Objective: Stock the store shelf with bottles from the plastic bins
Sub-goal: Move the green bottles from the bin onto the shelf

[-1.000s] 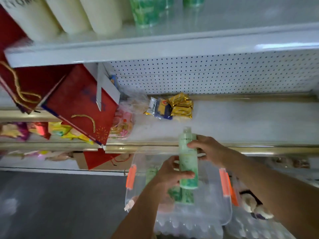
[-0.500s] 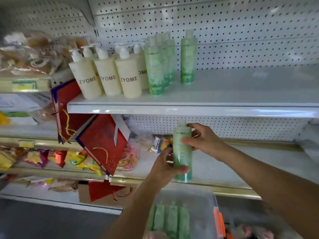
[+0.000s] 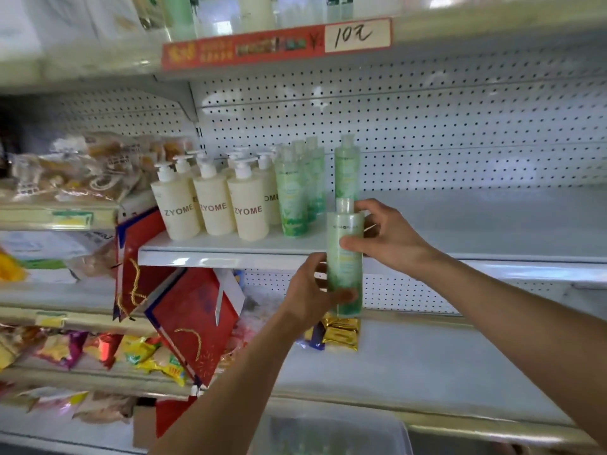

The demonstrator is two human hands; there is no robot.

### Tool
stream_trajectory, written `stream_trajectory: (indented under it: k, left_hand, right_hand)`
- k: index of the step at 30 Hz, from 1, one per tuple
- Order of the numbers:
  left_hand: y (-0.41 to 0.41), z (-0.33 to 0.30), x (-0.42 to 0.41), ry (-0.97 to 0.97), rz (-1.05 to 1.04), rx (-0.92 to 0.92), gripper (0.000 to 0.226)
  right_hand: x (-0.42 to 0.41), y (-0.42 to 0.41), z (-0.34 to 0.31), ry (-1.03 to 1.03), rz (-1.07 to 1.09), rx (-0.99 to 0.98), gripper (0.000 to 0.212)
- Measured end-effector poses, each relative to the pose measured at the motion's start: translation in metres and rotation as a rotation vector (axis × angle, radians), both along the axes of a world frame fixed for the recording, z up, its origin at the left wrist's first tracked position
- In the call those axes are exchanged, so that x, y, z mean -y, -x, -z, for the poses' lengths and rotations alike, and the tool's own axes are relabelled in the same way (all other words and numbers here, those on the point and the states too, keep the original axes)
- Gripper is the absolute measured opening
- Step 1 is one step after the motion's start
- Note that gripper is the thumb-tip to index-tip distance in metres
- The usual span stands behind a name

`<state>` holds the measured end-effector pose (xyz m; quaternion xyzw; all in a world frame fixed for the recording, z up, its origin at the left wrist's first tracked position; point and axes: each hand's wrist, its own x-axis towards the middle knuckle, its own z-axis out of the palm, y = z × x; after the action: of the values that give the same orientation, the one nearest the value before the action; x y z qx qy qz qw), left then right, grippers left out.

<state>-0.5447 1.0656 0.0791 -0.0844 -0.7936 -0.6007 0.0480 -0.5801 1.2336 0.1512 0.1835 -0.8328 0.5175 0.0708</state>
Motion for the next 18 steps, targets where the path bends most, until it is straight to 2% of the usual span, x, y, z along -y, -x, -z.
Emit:
stream_trajectory:
  k: [9, 18]
  left_hand:
    - [0.065, -0.049, -0.003, 0.036, 0.008, -0.184, 0.092]
    - [0.122, -0.038, -0.013, 0.096, -0.009, -0.201, 0.090]
  right_hand:
    - [0.008, 0.042, -0.057, -0.026, 0.082, -0.165, 0.055]
    - [0.009, 0.080, -0.051, -0.095, 0.154, -0.175, 0.058]
